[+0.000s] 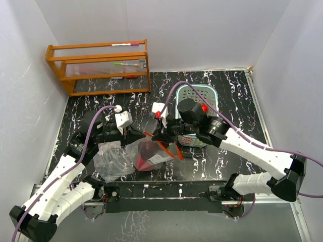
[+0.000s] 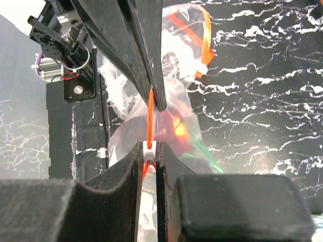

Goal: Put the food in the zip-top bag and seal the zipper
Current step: Zip the zipper food storage bag at the center of the board.

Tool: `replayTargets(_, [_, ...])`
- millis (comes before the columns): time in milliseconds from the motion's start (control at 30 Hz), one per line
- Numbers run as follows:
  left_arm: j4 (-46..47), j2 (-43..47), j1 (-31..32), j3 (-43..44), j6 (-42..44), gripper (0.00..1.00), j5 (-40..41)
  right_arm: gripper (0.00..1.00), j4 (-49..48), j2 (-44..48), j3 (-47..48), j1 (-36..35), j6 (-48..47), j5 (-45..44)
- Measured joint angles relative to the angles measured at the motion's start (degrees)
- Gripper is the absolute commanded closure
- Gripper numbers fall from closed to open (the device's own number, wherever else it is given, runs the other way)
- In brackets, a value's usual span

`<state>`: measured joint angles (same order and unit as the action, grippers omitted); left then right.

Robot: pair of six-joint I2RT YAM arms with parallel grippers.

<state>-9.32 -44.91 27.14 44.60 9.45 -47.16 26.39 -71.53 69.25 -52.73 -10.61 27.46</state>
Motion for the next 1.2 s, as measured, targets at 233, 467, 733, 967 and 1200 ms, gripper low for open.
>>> replayTargets(233, [3.4,0.0,0.1,0.4,-2.7,1.0,5.6,0.92,-0.2,4.8,-5.2,0.7,2.4,-3.0])
replayTargets(467, [8.9,-0.1,0.4,0.5,-5.7,1.0,16.9,0.92,-0.9,10.1,-10.5,1.1,5.9,-5.8])
replayTargets(733, [11.8,-7.0,0.4,5.8,-7.2,1.0,26.8,0.92,-1.0,15.1,-14.3,1.2,9.6,-8.2])
replayTargets(967, [13.6,-12.6,0.4,8.1,-6.6,1.0,33.9,0.92,-1.1,17.4,-16.7,1.4,11.9,-9.6])
replayTargets(1200, [16.2,-16.6,0.4,10.8,-6.1,1.0,38.3,0.83,-0.7,19.5,-19.5,1.4,13.6,-10.1])
